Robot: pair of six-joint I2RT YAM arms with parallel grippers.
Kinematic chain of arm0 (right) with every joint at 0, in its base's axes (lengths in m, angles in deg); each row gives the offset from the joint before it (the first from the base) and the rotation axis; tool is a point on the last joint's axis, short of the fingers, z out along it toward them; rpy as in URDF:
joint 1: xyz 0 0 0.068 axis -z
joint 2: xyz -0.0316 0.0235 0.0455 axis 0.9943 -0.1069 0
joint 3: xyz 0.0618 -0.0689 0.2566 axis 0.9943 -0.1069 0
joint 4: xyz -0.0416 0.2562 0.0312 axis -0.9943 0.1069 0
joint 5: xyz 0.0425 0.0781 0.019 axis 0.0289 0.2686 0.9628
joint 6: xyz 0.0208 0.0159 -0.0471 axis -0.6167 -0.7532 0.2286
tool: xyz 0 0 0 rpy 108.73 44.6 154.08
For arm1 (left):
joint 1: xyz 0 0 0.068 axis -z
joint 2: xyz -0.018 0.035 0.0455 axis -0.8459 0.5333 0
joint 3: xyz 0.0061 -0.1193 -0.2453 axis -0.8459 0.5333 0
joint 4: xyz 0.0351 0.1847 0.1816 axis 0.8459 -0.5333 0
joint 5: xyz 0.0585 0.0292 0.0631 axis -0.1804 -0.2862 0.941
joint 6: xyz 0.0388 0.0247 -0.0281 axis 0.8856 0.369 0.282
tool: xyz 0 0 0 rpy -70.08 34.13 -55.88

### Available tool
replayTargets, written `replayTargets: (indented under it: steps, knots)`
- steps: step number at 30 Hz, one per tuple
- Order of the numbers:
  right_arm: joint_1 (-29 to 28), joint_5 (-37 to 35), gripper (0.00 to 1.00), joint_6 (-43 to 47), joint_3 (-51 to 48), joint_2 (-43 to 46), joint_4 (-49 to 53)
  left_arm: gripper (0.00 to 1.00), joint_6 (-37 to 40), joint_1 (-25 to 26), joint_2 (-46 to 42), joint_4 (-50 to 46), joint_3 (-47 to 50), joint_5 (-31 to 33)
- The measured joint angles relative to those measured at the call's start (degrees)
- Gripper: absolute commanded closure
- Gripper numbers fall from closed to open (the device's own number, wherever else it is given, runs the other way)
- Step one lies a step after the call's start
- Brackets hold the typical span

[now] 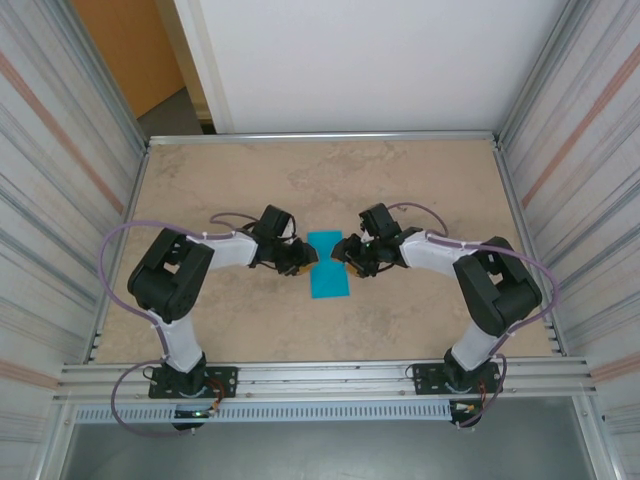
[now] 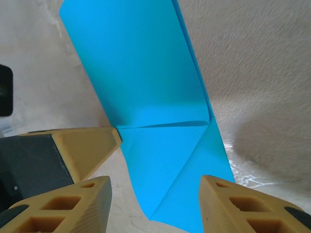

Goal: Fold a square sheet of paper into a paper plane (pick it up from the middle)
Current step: Fold the triangle a second time at the center of the table.

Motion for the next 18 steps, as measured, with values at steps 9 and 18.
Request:
replayTargets:
  steps: [9,18]
  knots:
    - [-0.3,0.1,0.6,-1.7,0.3,-2.7,-1.7,0.77,0.4,-0.1,0.0,0.1,0.3,0.0]
    - [-0.8,-0.3,0.68,-1.9,0.7,-4.3,-1.8,0.77,0.4,-0.1,0.0,0.3,0.5,0.0]
